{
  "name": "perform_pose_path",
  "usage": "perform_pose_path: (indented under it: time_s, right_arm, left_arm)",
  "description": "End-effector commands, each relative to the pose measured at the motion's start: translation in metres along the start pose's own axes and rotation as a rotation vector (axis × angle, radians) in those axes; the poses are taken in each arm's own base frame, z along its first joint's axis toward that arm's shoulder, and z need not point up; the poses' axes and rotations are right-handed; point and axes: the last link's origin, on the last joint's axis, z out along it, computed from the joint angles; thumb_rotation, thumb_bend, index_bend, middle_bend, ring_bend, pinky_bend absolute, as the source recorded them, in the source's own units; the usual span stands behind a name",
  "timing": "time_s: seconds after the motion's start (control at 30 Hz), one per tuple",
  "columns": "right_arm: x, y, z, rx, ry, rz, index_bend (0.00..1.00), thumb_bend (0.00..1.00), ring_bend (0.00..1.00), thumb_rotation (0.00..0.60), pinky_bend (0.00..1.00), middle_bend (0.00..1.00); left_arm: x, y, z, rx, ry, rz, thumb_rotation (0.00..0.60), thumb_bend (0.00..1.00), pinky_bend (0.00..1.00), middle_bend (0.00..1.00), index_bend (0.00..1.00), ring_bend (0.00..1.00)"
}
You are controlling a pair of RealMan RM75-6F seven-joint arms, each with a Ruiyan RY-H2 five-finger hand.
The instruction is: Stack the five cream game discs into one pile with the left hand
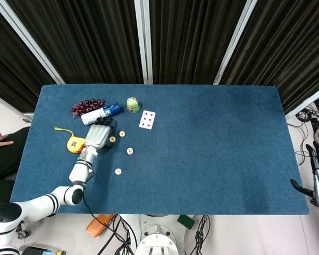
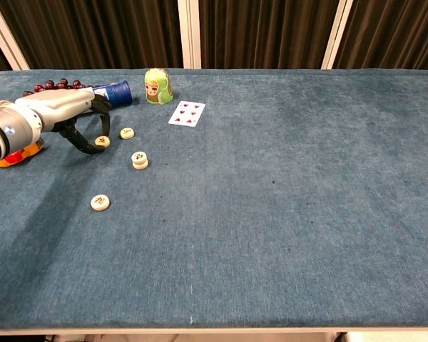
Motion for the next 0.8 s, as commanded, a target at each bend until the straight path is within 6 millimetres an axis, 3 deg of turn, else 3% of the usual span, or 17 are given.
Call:
perform_pose_path:
  time_s: [0.03,0.23,0.43,0.8]
  right_arm:
    - [0.001,0.0,-0.001,-0.001,0.003,0.001,0.0,0.24,0.0,0.6,0.0,0.04]
    - [0.001,0.0,-0.001,0.006,0.009,0.003,0.0,0.24,0.0,0.6,0.0,0.04]
    - [-0.001,-0.001,-0.001,0.017,0.004,0.007,0.0,0.24,0.0,0.6,0.0,0.04]
    - [0.0,0.003,-0.005,0.005,0.011,0.012,0.0,0.24,0.0,0.6,0.0,0.04]
  left_arm:
    - [0.001,-0.002,-0.001,0.003,0.003,-0.005,0.6,0.36,0.0,0.09,0.53,0.0]
    - [0.014,0.005,-0.011,-0.04,0.04,-0.05,0.6,0.39,0.0,0.09,0.54,0.0]
    - [0.026,0.031,-0.029,-0.142,0.013,-0.129,0.6,0.39,0.0,0.09,0.54,0.0]
    - [0.023,0.062,-0.033,-0.213,-0.052,-0.117,0.6,0.38,0.0,0.09,0.54,0.0]
